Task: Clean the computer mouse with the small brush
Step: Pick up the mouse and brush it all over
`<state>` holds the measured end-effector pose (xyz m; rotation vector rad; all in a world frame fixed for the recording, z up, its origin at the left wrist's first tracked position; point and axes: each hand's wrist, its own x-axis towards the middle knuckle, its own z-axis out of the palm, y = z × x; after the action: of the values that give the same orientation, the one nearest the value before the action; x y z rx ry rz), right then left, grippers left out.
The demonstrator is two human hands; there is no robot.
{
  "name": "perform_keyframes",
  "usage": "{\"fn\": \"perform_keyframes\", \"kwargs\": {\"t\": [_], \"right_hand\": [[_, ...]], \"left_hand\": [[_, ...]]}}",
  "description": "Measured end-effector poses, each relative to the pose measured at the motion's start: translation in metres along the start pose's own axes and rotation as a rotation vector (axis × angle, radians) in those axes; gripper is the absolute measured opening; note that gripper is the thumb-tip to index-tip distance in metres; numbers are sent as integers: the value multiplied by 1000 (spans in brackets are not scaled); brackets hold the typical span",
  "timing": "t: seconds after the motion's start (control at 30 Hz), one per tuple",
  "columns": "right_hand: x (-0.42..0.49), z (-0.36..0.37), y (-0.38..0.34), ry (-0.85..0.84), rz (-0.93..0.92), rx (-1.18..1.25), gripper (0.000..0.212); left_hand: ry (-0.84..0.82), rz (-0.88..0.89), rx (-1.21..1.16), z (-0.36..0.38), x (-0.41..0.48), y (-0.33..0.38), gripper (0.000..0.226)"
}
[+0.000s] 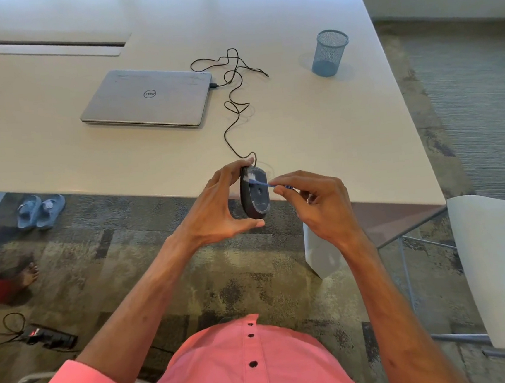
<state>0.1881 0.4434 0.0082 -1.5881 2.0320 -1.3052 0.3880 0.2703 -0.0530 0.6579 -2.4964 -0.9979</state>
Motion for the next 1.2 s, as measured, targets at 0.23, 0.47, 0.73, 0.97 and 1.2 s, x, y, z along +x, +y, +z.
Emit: {"fn": "perform_keyframes", "kwargs": {"t": [0.23,0.47,0.73,0.97,1.2], "right_hand": [[-2,-17,10,-42,23,58,12],[5,4,-4,159,67,72,16],[-6,2,-1,-67,-10,52,9],[-1,-5,5,104,56,37,14],[1,15,-5,136,113,78,15]], "left_hand": [[-10,22,25,-4,-3,-3,129],[6,52,38,-4,-3,-4,128],[13,22,35,-7,-5,-6,127],[26,56,87,-9,-7,-3,127],[47,88,92,-8,-6,2,126]]}}
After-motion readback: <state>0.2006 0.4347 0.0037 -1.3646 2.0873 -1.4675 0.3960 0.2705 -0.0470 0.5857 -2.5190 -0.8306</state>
